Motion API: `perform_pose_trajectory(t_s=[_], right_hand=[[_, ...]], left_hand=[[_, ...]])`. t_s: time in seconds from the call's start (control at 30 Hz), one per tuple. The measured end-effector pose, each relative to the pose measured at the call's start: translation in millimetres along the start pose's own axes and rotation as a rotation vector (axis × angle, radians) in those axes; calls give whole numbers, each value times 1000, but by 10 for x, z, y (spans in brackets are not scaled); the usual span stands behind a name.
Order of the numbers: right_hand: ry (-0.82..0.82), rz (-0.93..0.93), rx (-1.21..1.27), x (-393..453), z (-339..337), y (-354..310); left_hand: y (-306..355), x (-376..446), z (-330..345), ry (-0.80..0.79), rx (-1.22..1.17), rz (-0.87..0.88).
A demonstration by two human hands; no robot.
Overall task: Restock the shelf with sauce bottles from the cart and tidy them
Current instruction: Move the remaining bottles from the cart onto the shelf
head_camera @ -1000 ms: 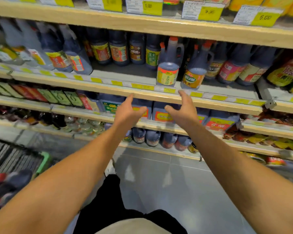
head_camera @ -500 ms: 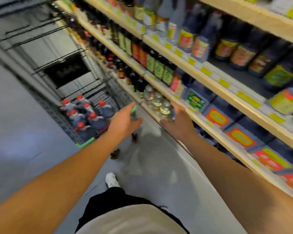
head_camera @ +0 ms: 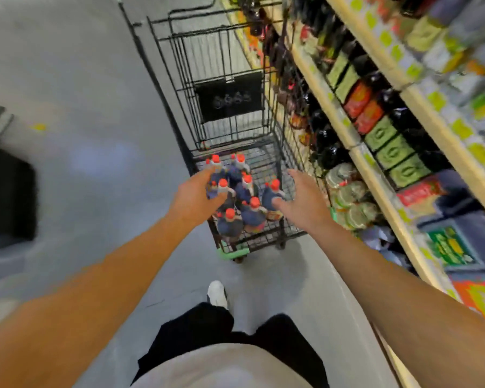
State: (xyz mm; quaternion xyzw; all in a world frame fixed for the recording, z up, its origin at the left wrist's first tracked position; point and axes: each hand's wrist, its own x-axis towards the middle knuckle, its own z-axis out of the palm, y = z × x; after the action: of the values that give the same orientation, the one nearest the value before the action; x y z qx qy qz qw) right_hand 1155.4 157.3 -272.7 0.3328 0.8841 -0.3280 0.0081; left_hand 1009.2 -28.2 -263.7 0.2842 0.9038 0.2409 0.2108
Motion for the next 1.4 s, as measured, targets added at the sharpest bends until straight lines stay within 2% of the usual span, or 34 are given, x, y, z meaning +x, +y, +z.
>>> perform_pose_trajectory(t_s=[0.2,0.4,0.63,0.83,1.03,1.2,1.4], right_hand=[[-99,-72,-63,828,177,-91],[-252,-124,-58,1754,474,13],[-413,-131,-77,2574,1061,221],[-445,-137,-46,2903,1580,417],[-347,-96,-28,2991,1844,570],[-226,14,136,3035,1714,605],[-39,26,229,2892,903,473]], left_hand=[[-160,520,-6,51,-51,-77],[-272,1173,294,63,-121,-187],[-575,1969,803,3,-75,-264],[-906,2461,1139,-145,144,-257],[-1049,2692,1246,-222,250,-214],[-1003,2664,1260,-74,116,-298],[-739,2507,814,134,-182,-370]])
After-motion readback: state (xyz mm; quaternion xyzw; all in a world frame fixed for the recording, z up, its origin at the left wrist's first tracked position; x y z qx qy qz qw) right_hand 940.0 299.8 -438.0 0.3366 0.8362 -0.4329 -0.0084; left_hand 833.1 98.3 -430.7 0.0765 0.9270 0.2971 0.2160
